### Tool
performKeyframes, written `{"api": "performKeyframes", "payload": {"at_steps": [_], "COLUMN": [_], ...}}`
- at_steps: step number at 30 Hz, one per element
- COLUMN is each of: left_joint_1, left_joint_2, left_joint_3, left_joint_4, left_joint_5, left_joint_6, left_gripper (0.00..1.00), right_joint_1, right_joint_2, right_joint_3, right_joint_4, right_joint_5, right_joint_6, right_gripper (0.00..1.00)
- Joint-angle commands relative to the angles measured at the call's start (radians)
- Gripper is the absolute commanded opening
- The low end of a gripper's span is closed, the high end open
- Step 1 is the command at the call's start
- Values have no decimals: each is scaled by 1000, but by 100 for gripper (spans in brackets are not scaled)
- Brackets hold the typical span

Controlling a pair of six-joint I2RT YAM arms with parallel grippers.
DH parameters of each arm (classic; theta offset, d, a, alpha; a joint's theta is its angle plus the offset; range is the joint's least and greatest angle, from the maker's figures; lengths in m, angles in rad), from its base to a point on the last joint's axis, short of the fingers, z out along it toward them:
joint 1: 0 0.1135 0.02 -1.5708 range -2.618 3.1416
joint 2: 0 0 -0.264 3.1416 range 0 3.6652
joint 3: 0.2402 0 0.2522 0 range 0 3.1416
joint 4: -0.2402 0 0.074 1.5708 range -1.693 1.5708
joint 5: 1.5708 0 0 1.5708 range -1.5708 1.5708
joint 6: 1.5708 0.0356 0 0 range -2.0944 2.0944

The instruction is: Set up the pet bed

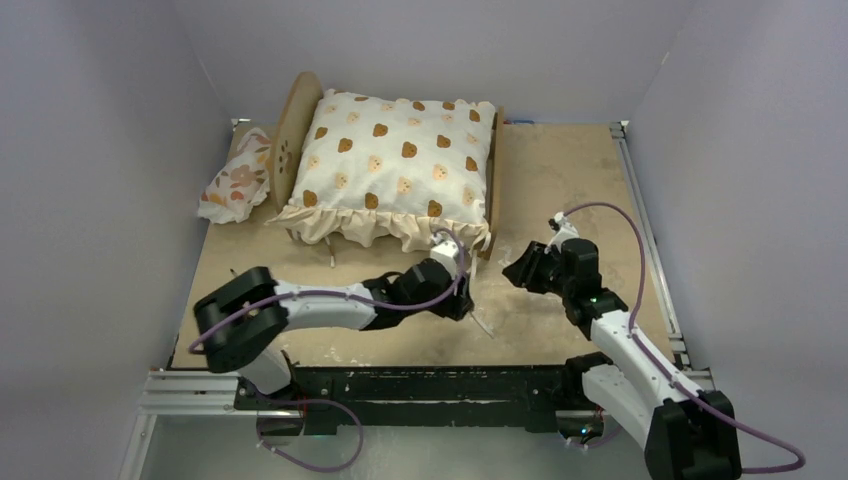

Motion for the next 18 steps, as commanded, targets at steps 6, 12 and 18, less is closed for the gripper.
{"api": "performKeyframes", "payload": {"at_steps": [6, 12, 18], "left_joint_1": [170, 207, 207], "left_joint_2": [-403, -618, -754], "left_joint_3": [-5, -5, -103], "left_joint_4": [-381, -577, -539], "left_joint_5": [-265, -529, -642], "left_joint_6": [66, 115, 80], "left_gripper": [61, 72, 73], "right_joint_1": [250, 386, 463], "right_joint_2": [-97, -8, 146], "right_joint_3": [110, 128, 200], "right_joint_4": [120, 278, 281], "right_joint_5": [197, 372, 559], "right_joint_6": [59, 150, 232], "right_gripper": [48, 38, 30]}}
